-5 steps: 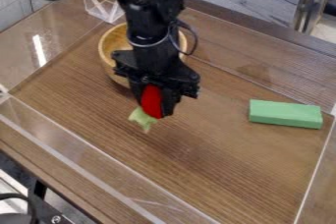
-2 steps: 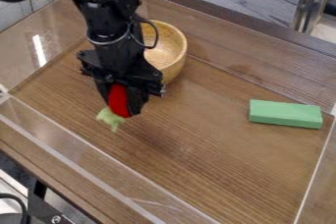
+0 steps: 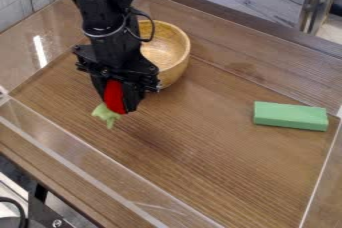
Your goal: Move the red fruit to the left
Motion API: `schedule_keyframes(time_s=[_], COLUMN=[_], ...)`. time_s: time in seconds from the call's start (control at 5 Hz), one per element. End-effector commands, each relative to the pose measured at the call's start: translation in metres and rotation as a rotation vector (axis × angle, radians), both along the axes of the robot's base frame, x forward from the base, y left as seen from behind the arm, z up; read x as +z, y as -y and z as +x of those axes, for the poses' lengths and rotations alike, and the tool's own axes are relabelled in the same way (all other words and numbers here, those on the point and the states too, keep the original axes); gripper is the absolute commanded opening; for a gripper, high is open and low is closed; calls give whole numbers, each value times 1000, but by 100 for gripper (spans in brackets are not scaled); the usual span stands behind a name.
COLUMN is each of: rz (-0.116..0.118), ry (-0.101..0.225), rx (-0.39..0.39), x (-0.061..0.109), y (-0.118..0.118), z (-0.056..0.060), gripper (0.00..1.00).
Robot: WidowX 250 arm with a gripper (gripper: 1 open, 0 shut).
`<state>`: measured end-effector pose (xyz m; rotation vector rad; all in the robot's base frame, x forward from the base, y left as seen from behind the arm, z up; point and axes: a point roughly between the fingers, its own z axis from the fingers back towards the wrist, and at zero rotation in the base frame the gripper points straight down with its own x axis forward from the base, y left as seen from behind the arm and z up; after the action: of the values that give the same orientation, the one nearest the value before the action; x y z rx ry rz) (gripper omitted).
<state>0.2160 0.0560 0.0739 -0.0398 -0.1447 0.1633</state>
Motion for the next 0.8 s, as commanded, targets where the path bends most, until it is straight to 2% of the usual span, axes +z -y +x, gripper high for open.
schedule_keyframes(time_s=[0.0,0.4,0.6], rz=[14,20,21], ry=[35,17,9], rx=[-11,63,57], x=[10,12,8], y=[-9,-3,3], z=[7,0,1], gripper=[0,0,0])
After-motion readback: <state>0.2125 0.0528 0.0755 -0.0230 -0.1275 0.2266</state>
